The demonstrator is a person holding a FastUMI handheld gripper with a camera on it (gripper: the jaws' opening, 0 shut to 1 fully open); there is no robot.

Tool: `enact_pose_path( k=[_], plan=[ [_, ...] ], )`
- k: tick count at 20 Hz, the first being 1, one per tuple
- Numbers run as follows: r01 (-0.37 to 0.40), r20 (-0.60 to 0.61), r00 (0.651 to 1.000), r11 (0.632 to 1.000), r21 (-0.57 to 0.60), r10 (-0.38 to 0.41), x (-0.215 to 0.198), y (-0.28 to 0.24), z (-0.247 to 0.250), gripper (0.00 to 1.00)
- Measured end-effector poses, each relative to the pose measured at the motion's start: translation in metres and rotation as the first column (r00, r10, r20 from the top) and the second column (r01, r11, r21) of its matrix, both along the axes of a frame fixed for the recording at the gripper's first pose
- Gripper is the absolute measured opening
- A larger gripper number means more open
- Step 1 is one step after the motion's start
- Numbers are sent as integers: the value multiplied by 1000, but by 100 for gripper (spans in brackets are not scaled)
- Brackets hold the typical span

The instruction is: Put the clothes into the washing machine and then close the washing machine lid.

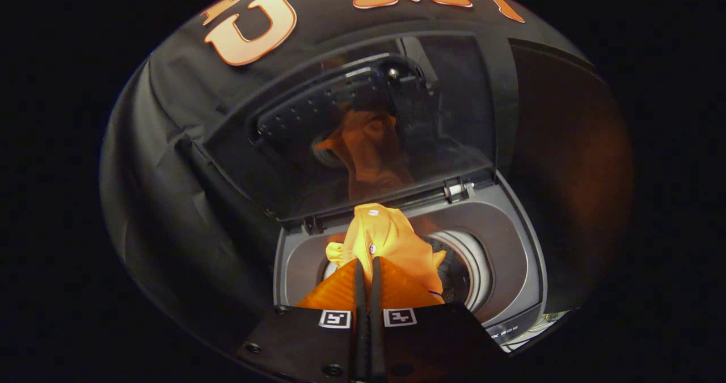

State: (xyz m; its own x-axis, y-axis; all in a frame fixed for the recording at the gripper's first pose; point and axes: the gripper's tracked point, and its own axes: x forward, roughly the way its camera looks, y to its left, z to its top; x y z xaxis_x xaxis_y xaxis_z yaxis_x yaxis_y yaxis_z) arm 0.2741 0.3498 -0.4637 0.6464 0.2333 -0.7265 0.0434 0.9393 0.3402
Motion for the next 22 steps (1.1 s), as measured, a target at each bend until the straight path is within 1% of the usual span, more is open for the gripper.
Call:
enact_pose_path(
  k=[6,9,14,15,22],
  plan=[
    [53,-82,995,998,-16,-55,6,-8,-45,8],
    [76,-133,988,997,-18,-78,2,-13,-68,8],
    [72,-209,974,996,-56,-83,-14,-16,-101,8],
    [81,-229,969,996,-43,-89,-21,-14,-105,7],
    [81,-250,964,995,-61,-93,-27,-20,-116,8]
  ],
)
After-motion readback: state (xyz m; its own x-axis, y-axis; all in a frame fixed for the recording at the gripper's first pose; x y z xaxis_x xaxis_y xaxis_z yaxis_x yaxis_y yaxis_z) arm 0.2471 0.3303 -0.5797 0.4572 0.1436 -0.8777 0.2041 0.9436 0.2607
